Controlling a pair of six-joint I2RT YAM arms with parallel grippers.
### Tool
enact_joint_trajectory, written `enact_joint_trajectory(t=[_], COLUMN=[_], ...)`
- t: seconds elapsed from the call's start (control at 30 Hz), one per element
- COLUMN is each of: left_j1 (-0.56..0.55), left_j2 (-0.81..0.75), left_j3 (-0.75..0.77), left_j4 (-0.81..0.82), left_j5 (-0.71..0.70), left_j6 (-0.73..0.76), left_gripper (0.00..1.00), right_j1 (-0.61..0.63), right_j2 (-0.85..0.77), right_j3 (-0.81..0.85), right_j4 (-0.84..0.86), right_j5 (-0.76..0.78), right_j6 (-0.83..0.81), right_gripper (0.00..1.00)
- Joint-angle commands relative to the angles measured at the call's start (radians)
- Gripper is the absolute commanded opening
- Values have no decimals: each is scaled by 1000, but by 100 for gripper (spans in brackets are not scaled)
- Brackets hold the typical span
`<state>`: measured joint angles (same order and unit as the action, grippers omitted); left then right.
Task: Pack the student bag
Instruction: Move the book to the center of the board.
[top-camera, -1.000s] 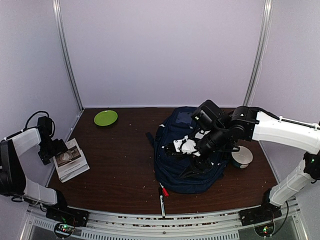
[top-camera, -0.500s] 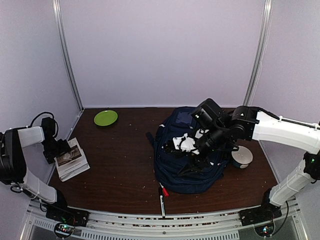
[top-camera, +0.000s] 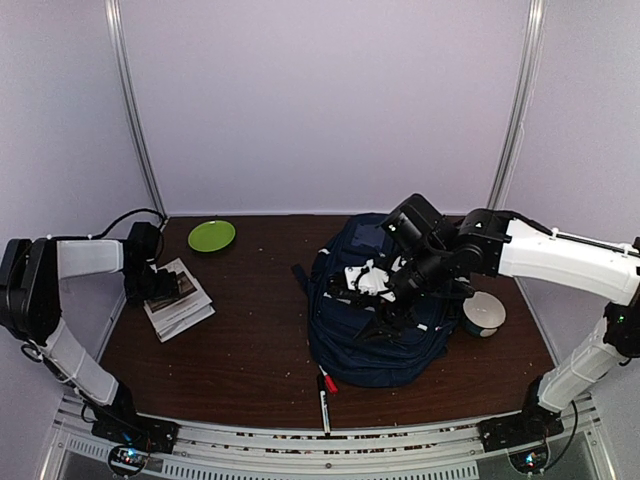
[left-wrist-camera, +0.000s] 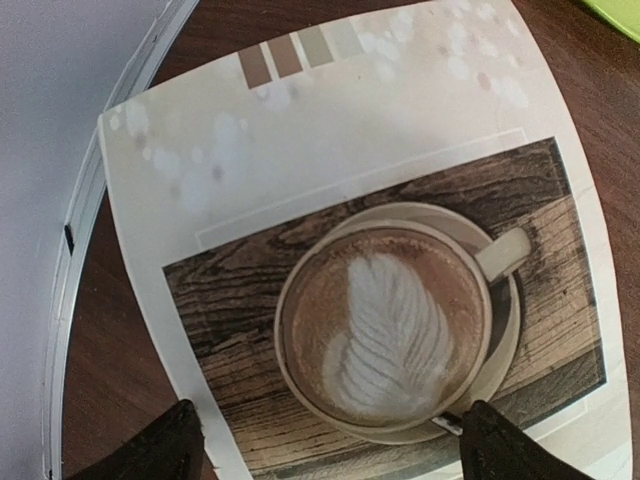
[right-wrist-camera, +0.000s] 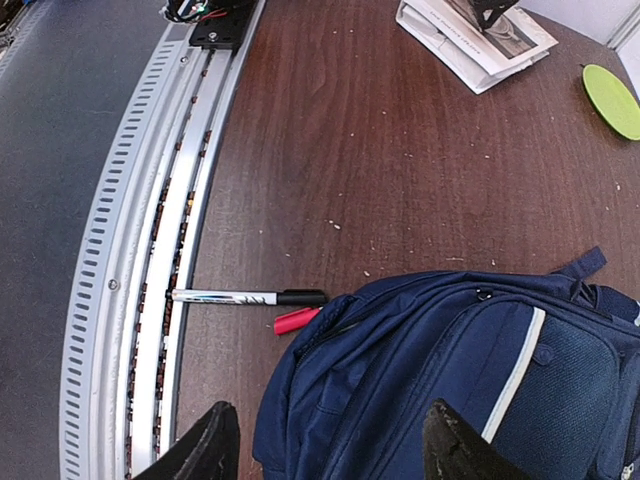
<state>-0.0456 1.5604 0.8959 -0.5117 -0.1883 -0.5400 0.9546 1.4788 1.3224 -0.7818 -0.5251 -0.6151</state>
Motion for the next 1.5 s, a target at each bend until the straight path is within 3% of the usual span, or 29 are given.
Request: enact_joint_trajectory(t=[0.0, 0.2, 0.3, 0.5, 0.67, 1.07, 1.3, 1.47], left_j1=[-13, -10, 33, 83, 92, 112, 122, 121], left_j2=[14, -174, -186, -40, 151, 358, 538, 572], left_j3=[-6, 74, 154, 369, 524, 627, 795, 772], left_j4=[-12, -187, -219, -226, -255, -226, -267, -242], left_j5=[-2, -230, -232, -157, -167, -108, -111, -18], left_j6=[7, 43, 82, 124, 156, 154, 167, 171], left_gripper=[91, 95, 96, 94, 92, 91, 91, 90], right_j1=[-16, -76, -105, -153, -161, -185, -185, -185], right_j2=[16, -2, -34, -66, -118, -150, -135, -144], right_j3=[67, 115, 91, 73, 26, -1, 7, -1], right_j4=[-13, -51, -17, 24, 110, 139, 131, 125], right_j5=[53, 26, 13, -27, 34, 11, -1, 21], right_j6=[18, 56, 73, 108, 164, 189, 200, 198], right_gripper=[63, 63, 63, 63, 63, 63, 63, 63])
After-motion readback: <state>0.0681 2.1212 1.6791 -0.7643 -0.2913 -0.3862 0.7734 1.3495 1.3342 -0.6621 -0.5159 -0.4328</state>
